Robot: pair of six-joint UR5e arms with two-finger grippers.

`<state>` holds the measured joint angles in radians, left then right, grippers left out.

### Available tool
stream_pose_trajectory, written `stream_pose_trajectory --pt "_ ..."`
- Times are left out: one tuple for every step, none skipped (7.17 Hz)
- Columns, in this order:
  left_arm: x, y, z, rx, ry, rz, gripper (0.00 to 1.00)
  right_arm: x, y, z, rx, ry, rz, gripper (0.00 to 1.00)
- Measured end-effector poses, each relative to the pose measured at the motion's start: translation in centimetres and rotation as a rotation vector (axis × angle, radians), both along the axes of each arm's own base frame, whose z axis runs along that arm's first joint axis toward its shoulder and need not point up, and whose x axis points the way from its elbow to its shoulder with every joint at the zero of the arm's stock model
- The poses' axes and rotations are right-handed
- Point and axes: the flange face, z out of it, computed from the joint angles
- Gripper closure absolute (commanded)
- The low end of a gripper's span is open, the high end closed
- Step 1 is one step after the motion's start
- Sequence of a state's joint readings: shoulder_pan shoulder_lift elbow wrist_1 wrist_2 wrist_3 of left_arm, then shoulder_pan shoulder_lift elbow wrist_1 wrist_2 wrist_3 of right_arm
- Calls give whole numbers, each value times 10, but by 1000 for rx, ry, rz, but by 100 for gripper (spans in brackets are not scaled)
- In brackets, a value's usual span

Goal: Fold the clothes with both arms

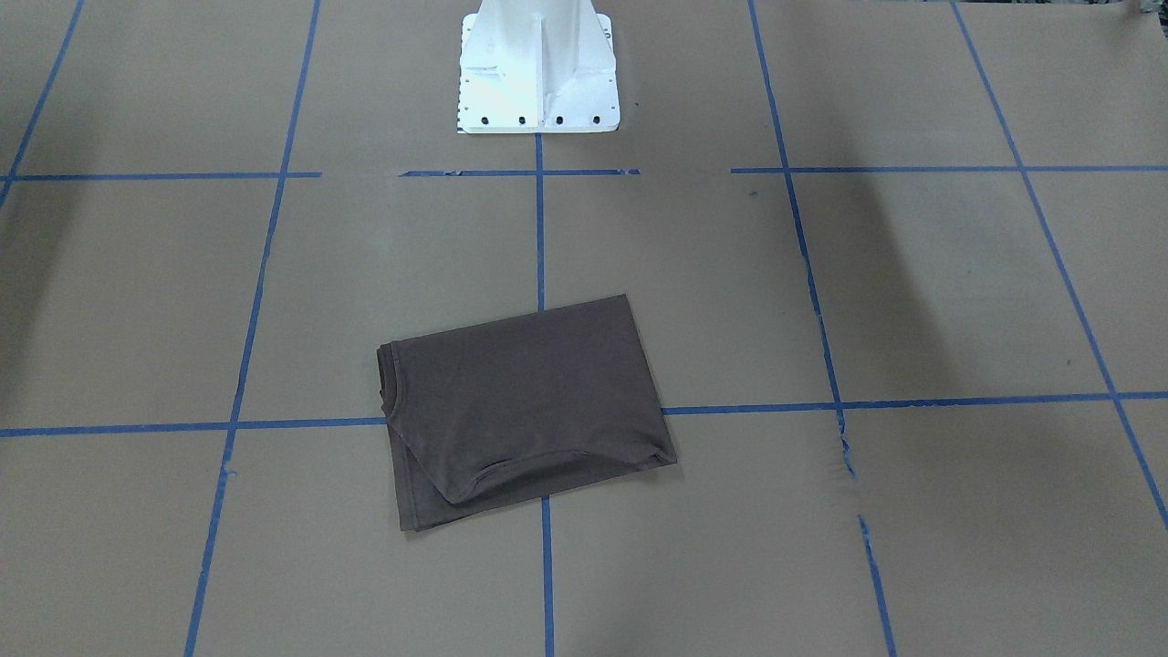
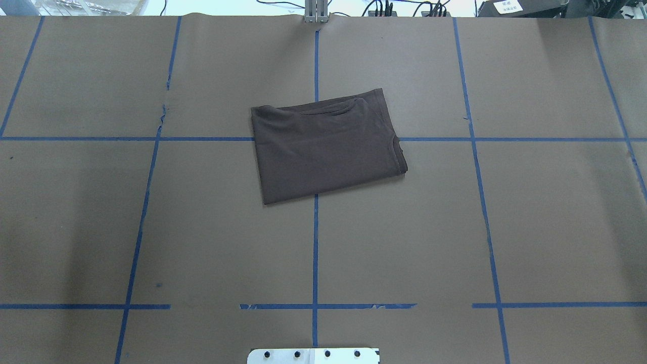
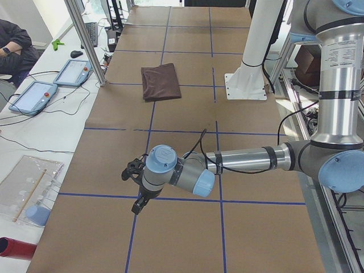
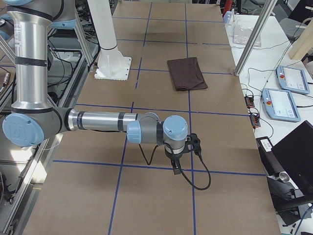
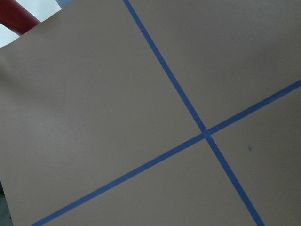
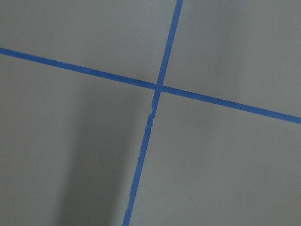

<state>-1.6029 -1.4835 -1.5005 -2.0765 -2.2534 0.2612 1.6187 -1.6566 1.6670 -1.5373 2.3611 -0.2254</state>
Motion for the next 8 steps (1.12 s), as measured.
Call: stream_pose_trajectory --pt "0 3 2 -61 4 -25 0 0 4 0 -4 -4 2 0" --pt "0 4 -12 -144 13 -52 0 0 7 2 -20 -7 10 0" --pt "1 5 -40 -234 27 -83 0 -1 8 3 -46 -17 31 0" --pt "4 10 -70 -307 40 -110 0 -2 7 1 -71 -31 56 0" --pt "7 15 -85 -351 43 -119 0 -2 7 -1 -81 -39 70 0" --pt "11 18 -87 -375 41 -116 0 -2 7 -2 -86 -42 75 0" --pt "12 19 -82 -390 39 -112 0 -2 9 0 -94 -42 77 0" --pt "13 20 -76 -396 38 -110 0 -2 13 3 -107 -45 82 0"
